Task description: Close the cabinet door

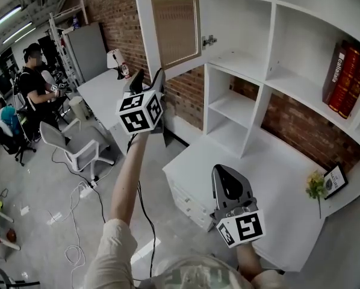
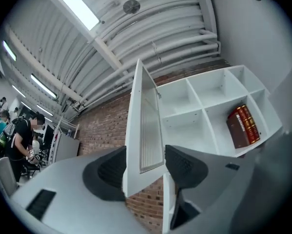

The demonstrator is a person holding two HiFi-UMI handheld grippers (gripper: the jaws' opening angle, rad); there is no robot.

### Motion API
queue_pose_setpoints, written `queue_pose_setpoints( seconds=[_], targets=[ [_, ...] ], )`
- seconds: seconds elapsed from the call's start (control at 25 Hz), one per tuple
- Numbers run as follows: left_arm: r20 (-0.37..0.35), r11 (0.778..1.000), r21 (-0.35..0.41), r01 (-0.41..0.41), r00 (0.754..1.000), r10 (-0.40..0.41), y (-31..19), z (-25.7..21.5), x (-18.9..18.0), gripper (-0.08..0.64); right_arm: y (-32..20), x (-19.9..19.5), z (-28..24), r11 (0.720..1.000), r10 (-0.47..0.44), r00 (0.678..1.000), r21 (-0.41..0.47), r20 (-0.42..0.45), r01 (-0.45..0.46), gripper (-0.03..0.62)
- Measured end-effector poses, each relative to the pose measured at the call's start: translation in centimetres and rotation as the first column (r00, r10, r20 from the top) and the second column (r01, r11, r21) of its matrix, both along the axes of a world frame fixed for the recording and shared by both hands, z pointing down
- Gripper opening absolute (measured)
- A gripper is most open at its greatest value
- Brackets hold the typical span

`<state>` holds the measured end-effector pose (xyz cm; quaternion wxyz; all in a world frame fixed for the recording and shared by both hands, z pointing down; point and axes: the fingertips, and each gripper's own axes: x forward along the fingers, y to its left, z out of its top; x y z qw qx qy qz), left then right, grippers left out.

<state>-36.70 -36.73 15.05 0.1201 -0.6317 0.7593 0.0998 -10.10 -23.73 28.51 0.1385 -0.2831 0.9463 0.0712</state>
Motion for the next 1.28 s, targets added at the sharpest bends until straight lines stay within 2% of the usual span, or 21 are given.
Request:
queue_pose_setpoints(
  seconds=[0.24, 0.36, 0.48, 0.56, 0.72, 1.0, 1.28],
  targets=[
    [0.027, 0.994, -0.082, 0.065, 0.998, -0.063, -3.8, -0.5, -4.7, 0.238, -0.3, 0.7, 0.7, 0.999, 0.035, 0.999, -0.031, 0.009, -0.034, 0.017],
    [-0.039, 0.992, -0.120, 0.049, 0.998, -0.054, -5.5, 0.4, -6.1, 0.238, -0.7, 1.1, 1.0, 0.998, 0.056, 0.998, -0.041, 0.007, -0.056, 0.017],
    [-0.119, 0.993, -0.113, 0.025, 0.992, -0.038, -6.2, 1.3, -6.7, 0.234, -1.1, 1.3, 1.0, 0.997, 0.064, 0.998, -0.042, 0.005, -0.064, 0.017],
    [-0.132, 0.992, -0.122, 0.024, 0.990, -0.040, -6.6, 1.8, -6.8, 0.212, -1.2, 1.2, 1.0, 0.997, 0.064, 0.998, -0.040, 0.001, -0.063, 0.017],
    [-0.088, 0.988, -0.149, 0.044, 0.994, -0.058, -7.1, 2.0, -6.3, 0.136, -1.4, 1.2, 1.1, 0.997, 0.063, 0.998, -0.049, 0.002, -0.062, 0.017],
    [-0.049, 0.985, -0.166, 0.056, 0.997, -0.065, -6.7, 1.9, -5.4, 0.121, -1.2, 0.0, 0.7, 0.998, 0.054, 0.998, -0.042, -0.010, -0.054, 0.017],
    [-0.006, 0.992, -0.121, 0.031, 0.999, -0.032, -4.9, 1.9, -0.7, 0.093, -0.9, -0.8, -0.7, 0.999, 0.052, 0.998, 0.000, -0.039, -0.052, 0.017]
  ],
)
